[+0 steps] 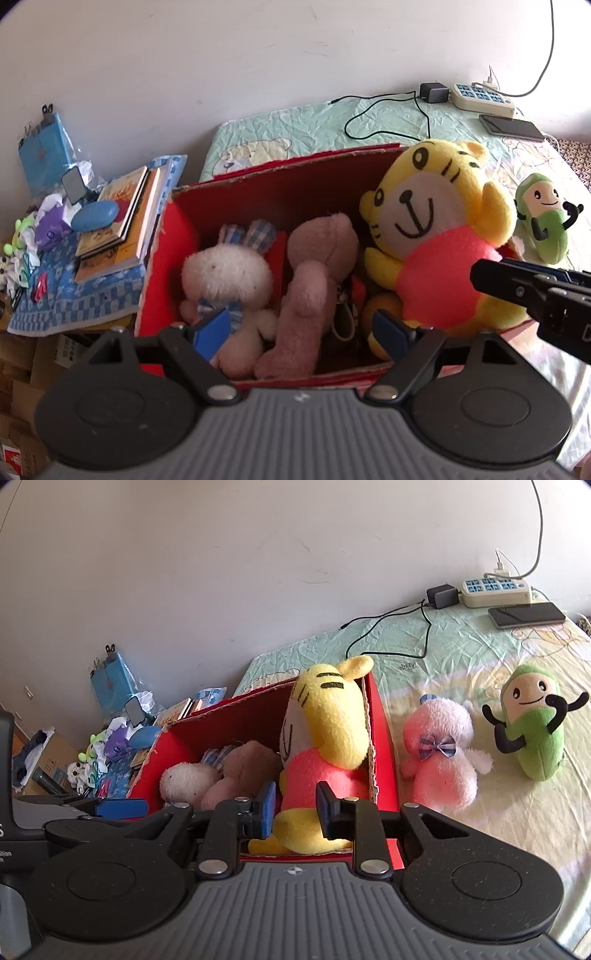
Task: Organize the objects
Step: 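Withdraw both grippers from the box toward the green bean plush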
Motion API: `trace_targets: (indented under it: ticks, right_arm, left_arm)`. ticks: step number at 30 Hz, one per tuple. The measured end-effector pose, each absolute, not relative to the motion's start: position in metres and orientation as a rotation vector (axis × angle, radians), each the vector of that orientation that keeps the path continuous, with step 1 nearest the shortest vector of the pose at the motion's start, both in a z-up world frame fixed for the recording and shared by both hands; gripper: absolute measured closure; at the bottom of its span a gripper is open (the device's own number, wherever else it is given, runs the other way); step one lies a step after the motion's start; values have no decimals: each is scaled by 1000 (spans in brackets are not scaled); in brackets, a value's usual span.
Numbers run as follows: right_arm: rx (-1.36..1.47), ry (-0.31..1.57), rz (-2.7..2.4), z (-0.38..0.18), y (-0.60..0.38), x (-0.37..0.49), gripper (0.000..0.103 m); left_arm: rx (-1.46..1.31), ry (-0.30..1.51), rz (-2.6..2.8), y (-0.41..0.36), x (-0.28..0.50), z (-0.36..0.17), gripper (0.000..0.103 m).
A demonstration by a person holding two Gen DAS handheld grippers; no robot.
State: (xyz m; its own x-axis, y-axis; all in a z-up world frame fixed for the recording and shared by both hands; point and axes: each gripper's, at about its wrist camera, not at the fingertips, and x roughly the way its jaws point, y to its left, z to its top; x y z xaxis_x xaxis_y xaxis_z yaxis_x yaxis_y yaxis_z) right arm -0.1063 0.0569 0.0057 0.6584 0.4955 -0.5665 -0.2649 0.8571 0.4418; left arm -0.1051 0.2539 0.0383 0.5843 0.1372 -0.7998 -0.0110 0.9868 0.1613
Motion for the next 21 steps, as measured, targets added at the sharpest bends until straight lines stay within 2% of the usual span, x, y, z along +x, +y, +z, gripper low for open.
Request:
trace_targets:
  ticks: [21]
  right_arm:
    - [339,762,474,4,33,-122,74]
  left_arm:
    - [115,957,73,233,-122,45,17]
